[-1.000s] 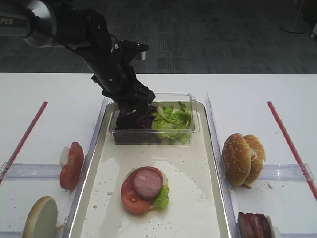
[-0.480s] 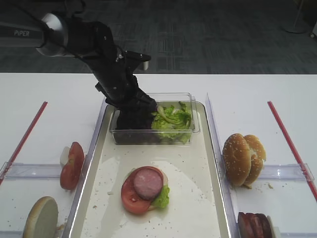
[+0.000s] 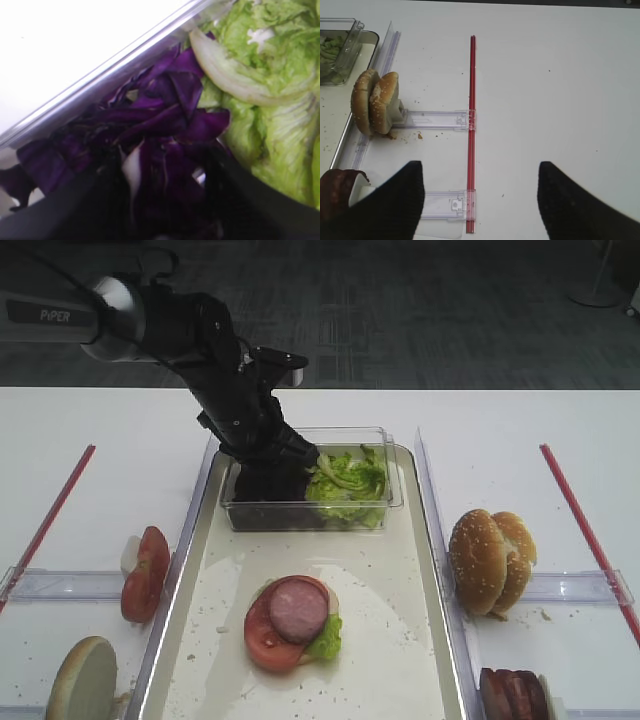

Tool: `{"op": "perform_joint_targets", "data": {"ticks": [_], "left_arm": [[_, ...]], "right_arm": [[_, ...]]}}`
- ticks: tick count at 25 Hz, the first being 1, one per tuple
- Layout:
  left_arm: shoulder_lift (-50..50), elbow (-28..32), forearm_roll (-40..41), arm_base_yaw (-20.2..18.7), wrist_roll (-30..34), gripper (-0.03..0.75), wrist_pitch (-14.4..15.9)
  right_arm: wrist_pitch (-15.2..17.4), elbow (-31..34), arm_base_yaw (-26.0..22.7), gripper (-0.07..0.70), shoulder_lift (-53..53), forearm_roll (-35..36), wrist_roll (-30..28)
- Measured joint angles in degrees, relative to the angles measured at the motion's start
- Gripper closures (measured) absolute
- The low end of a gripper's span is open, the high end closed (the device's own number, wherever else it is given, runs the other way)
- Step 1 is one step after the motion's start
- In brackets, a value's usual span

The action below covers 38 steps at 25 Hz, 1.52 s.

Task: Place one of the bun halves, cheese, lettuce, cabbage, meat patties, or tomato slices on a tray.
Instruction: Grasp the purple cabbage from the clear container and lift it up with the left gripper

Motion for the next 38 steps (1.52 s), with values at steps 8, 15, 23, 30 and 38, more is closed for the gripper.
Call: {"op": "perform_joint_targets", "data": {"ticks": [8,15,23,30,38], "left_arm": [[0.6,0.0,-0.4,0.0,0.6,0.370,-0.7],[1.1,0.0,-0.4,0.0,1.1,0.414,-1.4],[1.3,-0.1,-0.7,0.0,1.3,0.507,-1.3],[1.3,-0.1,-1.4,0.0,1.3,0.625,-0.9],[1.3,-0.5,-1.3,0.0,1.3,0.634,-0.6]], "right_arm": [[0.0,0.0,0.0,0.124,0.0,0.0,0.0],[0.0,0.0,0.0,0.123,0.0,0.0,0.0],[0.0,0.0,0.0,0.124,0.0,0.0,0.0],[0.0,0.0,0.0,0.124,0.0,0.0,0.0],[0.0,0.0,0.0,0.123,0.0,0.0,0.0]]}}
